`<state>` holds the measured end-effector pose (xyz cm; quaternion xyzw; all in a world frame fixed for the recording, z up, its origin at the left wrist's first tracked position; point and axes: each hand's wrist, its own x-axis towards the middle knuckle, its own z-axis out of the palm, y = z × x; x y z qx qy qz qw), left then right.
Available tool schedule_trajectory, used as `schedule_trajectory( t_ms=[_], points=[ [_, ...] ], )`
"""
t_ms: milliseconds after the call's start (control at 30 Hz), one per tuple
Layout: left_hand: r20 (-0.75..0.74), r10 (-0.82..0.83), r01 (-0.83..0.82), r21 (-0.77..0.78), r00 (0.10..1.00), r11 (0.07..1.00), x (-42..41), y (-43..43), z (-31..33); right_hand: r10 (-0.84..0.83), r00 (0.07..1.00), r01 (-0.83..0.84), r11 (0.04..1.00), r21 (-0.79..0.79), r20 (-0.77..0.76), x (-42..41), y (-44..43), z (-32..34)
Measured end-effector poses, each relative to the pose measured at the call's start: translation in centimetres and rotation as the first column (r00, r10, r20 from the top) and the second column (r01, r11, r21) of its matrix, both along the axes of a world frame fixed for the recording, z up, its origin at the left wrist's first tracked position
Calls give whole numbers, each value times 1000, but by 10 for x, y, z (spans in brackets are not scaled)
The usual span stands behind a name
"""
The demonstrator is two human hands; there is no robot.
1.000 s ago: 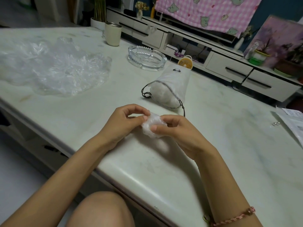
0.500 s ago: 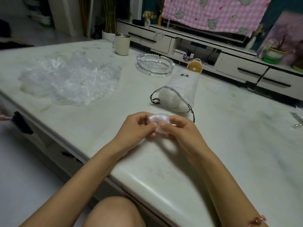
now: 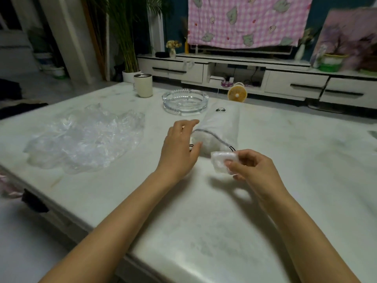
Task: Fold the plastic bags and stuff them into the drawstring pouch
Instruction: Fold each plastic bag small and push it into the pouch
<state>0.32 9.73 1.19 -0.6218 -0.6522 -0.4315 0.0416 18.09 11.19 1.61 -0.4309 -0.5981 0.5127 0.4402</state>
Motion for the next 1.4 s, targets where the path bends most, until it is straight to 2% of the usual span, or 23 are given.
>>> schedule_trajectory(
  t_ms=[100,233,333,400,567,667,767,867,967,1000,1100,1133,1233,1300,1400],
  points=[
    [-212,38,-36,14,977,999,0,25,4,-44,990,29,993,112,135,-2,1,-5],
    [-350,-14,71,149,937,986,9,43,14,-200,933,101,943,316,299,-4,4,-8],
    [-471,-64,137,122,880,983,16,51,10,-291,905,140,892,430,309,-4,10,-9],
    [-506,-124,167,41,853,985,13,54,2,-333,893,171,873,456,304,-4,15,-11],
    [-456,-116,158,55,882,986,10,54,8,-383,862,208,864,459,331,0,18,-13],
    [-462,-126,225,167,878,960,22,44,16,-382,865,192,851,489,325,-3,16,-10],
    [-403,-191,296,218,895,930,39,25,15,-420,886,269,810,521,197,-2,12,-4],
    [-312,-261,336,217,913,916,48,12,8,-496,864,362,730,579,86,-1,11,-1],
    [-306,-359,427,196,882,883,66,2,-3,-611,779,331,593,734,142,6,15,-4],
    [-323,-367,441,196,872,876,72,-1,-7,-621,763,303,591,748,181,8,16,-6],
    [-339,-352,427,179,872,886,88,-2,-16,-583,702,239,735,635,409,18,16,-3],
    [-350,-327,399,155,878,904,88,0,-19,-546,707,240,783,574,449,19,18,-2],
    [-395,-282,332,66,875,941,84,2,-22,-406,830,252,885,393,382,19,24,-1],
    [-370,-309,314,-48,876,948,74,1,-22,-272,902,161,933,323,335,16,27,-2],
    [-378,-331,289,-165,865,943,57,8,-25,-198,924,87,942,325,327,15,28,-5]
  ],
)
